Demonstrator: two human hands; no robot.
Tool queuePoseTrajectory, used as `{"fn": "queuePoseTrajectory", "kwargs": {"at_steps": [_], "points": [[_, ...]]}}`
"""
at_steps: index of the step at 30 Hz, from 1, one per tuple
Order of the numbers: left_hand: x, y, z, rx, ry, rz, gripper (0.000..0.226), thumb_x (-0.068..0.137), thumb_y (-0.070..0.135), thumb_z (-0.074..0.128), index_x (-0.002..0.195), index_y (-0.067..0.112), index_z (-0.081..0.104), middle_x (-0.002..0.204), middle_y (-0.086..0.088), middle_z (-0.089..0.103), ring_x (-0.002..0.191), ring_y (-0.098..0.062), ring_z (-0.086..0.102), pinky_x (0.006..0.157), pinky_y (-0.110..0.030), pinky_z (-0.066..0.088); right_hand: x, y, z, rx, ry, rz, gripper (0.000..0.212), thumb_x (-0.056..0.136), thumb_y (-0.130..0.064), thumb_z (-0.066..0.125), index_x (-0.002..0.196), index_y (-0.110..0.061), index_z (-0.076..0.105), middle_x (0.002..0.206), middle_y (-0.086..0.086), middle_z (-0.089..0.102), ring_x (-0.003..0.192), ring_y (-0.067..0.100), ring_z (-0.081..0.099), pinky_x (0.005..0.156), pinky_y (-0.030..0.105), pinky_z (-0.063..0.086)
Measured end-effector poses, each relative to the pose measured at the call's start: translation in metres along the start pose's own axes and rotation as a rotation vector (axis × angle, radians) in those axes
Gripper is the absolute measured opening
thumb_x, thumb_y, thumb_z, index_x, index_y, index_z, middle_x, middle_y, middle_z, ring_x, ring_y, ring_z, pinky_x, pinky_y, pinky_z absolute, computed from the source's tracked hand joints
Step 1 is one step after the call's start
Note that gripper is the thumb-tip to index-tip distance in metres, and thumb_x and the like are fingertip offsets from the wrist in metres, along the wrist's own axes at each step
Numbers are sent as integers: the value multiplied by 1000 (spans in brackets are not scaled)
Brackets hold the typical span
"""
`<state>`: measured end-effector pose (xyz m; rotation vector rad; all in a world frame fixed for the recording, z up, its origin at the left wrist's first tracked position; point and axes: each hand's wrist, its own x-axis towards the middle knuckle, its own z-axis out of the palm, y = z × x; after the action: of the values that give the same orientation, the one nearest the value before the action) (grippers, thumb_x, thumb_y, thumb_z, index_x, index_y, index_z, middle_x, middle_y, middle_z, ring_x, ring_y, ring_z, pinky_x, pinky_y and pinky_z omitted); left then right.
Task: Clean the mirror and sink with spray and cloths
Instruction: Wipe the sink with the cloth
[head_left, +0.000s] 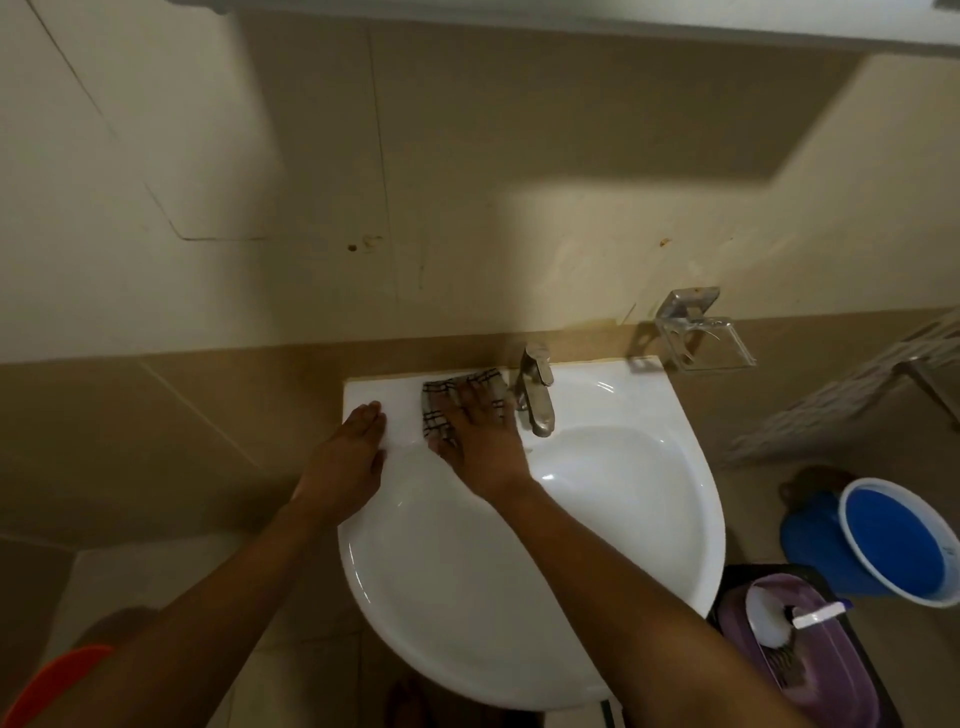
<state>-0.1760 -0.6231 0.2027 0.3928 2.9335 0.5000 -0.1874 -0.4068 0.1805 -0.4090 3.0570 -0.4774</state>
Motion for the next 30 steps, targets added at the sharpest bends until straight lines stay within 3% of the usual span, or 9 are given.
{"fn": "queuePoseTrajectory", "kwargs": {"at_steps": [8,10,13,15,18,23,25,27,30], "points": [[-2,-4,-3,-1,-22,24,58,98,23,45,150,5,25,161,-7,15,149,-20,13,117,-33,22,-22,-25,9,45,4,150,58,105,-45,31,158,-25,18,167,3,11,155,24,3,123,48,-3],[-4,-6,-3,-1,-29,20,59,99,26,44,150,5,24,161,-8,15,149,-21,12,117,-35,24,-23,-38,18,39,-41,83,59,105,-45,33,159,-26,15,167,1,6,155,22,-2,124,48,-5],[-9,-16,-2,1,-31,10,60,99,32,44,149,4,24,160,-11,17,148,-25,15,119,-36,20,-9,-40,19,-11,-27,-43,61,102,-48,39,157,-27,23,166,4,19,154,24,8,123,56,9],[-13,-22,-2,5,-25,-3,62,99,35,43,149,3,24,159,-11,19,147,-27,18,119,-36,20,10,-41,15,-21,-71,-30,62,102,-53,35,158,-32,18,167,1,15,155,21,4,122,57,5],[-20,-23,-3,-38,7,-16,57,101,28,41,149,3,24,159,-10,17,148,-26,17,119,-35,18,33,-55,11,-34,-70,51,63,102,-57,27,158,-36,10,168,-3,7,154,19,-5,119,59,-4],[-35,-28,-3,-86,10,-47,56,96,10,44,149,3,26,158,-12,23,146,-24,22,118,-33,24,34,-86,23,-33,-100,36,60,103,-54,27,158,-33,13,168,1,7,155,23,-2,117,65,-1],[-45,-31,-3,-166,80,-53,48,95,17,43,142,4,42,147,-15,43,136,-29,42,111,-39,37,23,-97,32,-11,-72,-52,58,102,-54,29,156,-32,25,166,4,20,154,27,10,116,67,7],[-56,-30,-8,-223,113,-114,48,93,29,33,128,7,56,129,-15,60,114,-32,59,94,-43,51,10,-107,38,15,-45,-99,60,99,-55,26,153,-31,35,162,6,31,152,29,20,115,68,12],[-69,-31,-14,-183,96,-229,57,82,40,24,114,12,62,109,-13,68,93,-35,65,78,-44,54,-12,-118,41,39,-68,-164,62,97,-54,21,154,-33,32,164,5,24,154,27,12,117,66,5]]}}
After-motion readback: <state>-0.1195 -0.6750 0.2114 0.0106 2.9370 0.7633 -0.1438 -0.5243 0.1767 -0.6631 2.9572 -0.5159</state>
